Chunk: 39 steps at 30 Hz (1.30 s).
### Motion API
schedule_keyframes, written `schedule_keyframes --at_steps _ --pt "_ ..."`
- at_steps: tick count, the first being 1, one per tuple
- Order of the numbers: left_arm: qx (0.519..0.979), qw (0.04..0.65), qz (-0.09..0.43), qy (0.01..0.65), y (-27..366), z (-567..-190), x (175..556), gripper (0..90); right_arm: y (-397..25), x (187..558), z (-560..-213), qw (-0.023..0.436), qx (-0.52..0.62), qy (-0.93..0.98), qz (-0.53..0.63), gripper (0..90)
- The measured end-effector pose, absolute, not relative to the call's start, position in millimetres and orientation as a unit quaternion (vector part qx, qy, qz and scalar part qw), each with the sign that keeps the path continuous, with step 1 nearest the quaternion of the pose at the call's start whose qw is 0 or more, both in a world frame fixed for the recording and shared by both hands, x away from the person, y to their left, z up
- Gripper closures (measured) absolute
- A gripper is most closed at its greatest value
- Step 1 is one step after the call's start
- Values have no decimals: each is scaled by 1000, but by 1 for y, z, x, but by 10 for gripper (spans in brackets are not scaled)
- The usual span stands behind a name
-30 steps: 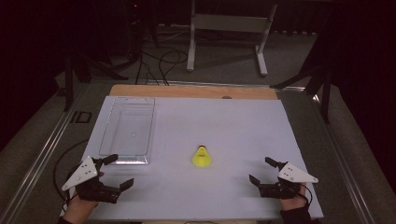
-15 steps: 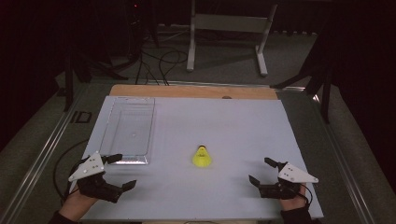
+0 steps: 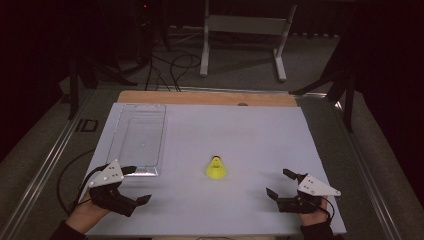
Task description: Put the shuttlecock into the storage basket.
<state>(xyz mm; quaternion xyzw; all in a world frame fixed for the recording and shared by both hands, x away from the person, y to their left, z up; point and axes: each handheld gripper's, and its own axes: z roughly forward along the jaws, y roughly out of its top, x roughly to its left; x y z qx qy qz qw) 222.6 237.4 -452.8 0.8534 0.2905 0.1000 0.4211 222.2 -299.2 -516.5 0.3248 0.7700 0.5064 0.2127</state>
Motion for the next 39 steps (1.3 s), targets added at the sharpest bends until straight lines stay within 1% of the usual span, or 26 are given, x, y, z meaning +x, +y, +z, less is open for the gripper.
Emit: schedule_keyframes --at_steps 4,11,16,19,24,25,26,36,39 --pt "861 406 97 291 235 -452 224 0 -300 222 -517 213 324 770 507 99" --pt "883 359 93 287 222 -452 223 0 -299 222 -517 210 324 771 507 99" --pt "893 338 77 286 217 -451 225 0 -299 222 -517 208 325 771 507 99" --pt "903 314 67 285 210 -454 228 0 -298 222 -517 207 325 772 506 100" --pt "908 290 54 299 206 -458 232 0 -298 222 -517 207 325 773 504 99" --pt "908 279 45 309 204 -460 234 0 -298 222 -517 207 325 773 504 99" --pt "909 272 48 313 202 -460 235 0 -298 222 -517 208 325 773 503 99" --pt "919 235 27 314 187 -463 237 0 -298 223 -517 207 325 775 501 99" --pt "925 225 18 305 178 -465 237 0 -298 223 -517 207 325 774 502 99"
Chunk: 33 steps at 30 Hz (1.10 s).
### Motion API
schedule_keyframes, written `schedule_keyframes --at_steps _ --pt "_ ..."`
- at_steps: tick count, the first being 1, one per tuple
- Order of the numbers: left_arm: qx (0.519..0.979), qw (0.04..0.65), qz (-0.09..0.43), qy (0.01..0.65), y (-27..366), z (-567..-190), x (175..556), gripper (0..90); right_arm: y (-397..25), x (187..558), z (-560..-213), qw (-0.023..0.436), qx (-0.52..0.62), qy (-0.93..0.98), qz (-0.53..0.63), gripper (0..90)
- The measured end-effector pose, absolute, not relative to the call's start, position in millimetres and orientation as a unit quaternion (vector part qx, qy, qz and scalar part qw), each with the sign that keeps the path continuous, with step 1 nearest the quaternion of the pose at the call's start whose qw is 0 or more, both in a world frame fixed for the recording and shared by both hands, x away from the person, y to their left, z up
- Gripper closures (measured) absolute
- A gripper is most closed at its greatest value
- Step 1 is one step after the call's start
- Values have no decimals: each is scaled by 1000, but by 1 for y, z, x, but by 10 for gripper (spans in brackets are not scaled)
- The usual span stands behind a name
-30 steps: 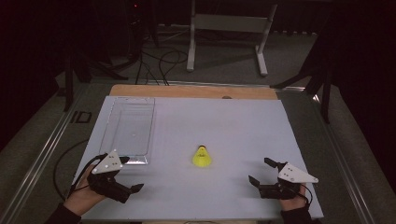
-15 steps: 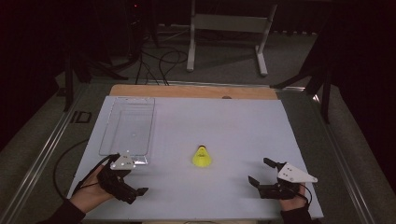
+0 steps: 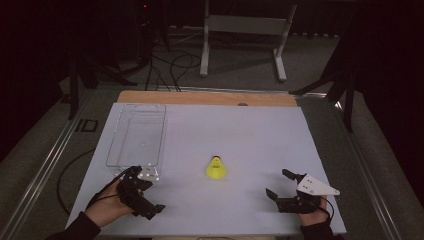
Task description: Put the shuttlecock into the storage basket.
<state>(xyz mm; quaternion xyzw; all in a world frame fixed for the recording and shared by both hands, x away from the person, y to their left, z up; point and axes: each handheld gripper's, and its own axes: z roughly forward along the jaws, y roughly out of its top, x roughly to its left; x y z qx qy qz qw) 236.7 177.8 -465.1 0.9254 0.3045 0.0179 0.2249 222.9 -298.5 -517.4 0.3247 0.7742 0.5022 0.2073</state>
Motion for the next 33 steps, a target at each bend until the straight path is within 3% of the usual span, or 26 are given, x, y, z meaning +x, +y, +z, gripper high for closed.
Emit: schedule_keyframes --at_steps 17,33 --pt "924 213 3 319 149 -468 244 1 -298 223 -518 210 325 774 501 99" --pt "911 243 -6 332 117 -465 254 2 -298 223 -518 203 326 774 503 99"
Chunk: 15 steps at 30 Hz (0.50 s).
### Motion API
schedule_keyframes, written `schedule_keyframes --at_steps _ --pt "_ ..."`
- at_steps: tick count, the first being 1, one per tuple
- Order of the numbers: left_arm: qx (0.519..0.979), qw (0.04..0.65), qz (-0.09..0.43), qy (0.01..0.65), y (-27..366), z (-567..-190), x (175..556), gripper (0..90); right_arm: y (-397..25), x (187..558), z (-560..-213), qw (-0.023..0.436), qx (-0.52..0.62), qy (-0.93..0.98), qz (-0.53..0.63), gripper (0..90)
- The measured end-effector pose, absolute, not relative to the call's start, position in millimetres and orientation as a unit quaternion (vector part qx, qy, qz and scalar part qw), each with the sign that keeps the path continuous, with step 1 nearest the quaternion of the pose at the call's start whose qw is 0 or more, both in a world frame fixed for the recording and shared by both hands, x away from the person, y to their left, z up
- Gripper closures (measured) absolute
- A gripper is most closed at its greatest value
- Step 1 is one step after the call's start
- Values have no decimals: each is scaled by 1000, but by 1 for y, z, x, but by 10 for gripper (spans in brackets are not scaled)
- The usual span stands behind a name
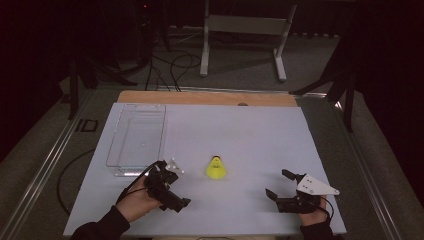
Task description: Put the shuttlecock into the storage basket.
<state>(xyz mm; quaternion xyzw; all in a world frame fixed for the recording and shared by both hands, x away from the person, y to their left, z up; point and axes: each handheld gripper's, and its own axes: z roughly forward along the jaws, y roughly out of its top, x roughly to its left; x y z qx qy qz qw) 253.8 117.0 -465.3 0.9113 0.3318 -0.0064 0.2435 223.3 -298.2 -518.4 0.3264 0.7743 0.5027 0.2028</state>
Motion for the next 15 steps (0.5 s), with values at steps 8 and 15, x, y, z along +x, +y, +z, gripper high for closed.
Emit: schedule_keyframes --at_steps 8,15 --pt "906 242 -15 348 102 -465 264 2 -299 223 -518 202 328 773 505 99" --pt "898 252 -21 360 88 -466 275 3 -299 223 -519 202 327 774 503 99"
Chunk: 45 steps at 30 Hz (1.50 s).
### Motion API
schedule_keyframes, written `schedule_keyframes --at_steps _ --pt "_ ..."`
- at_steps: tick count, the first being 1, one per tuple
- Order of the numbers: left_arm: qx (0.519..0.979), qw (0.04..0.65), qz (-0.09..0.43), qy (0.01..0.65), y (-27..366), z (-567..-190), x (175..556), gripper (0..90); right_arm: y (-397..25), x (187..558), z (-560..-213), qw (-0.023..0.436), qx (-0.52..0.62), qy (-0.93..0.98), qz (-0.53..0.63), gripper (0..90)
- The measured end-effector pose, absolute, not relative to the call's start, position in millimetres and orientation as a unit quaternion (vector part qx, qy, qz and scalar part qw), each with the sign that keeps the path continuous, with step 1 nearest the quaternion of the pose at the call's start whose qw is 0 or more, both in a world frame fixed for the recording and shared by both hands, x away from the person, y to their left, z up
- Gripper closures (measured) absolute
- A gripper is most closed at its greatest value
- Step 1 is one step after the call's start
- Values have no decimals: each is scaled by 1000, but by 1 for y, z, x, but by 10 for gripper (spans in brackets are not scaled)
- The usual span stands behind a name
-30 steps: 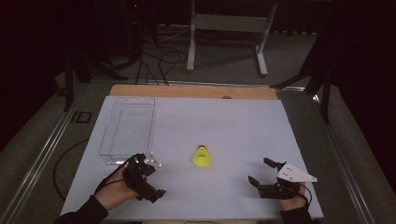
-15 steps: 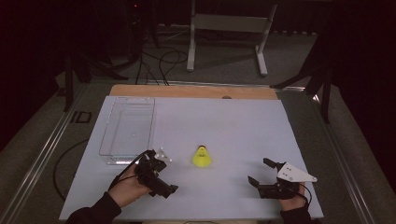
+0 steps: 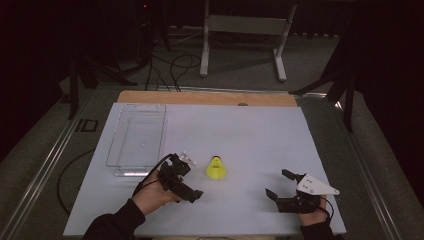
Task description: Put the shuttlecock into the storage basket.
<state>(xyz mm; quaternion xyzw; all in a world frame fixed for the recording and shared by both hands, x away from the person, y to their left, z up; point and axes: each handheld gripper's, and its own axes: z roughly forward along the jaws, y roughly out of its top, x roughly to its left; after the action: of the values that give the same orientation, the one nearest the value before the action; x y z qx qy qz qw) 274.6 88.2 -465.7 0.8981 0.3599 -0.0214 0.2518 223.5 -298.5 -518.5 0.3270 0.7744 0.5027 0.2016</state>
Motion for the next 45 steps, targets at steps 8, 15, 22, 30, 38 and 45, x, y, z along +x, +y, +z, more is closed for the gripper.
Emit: schedule_keyframes --at_steps 8,15,22,30,38,45 --pt "903 236 -31 358 77 -469 284 4 -298 223 -519 200 328 774 503 99" --pt "906 221 -45 358 69 -471 298 14 -298 224 -519 199 328 774 504 99" --pt "907 211 -52 361 64 -471 310 33 -299 224 -519 200 327 773 505 99" --pt "910 195 -66 361 57 -473 321 49 -299 224 -519 198 328 773 506 99" --pt "915 185 -57 354 44 -469 331 104 -298 224 -520 198 326 776 503 99" --pt "914 181 -44 361 34 -470 340 201 -298 224 -520 196 327 774 505 99"
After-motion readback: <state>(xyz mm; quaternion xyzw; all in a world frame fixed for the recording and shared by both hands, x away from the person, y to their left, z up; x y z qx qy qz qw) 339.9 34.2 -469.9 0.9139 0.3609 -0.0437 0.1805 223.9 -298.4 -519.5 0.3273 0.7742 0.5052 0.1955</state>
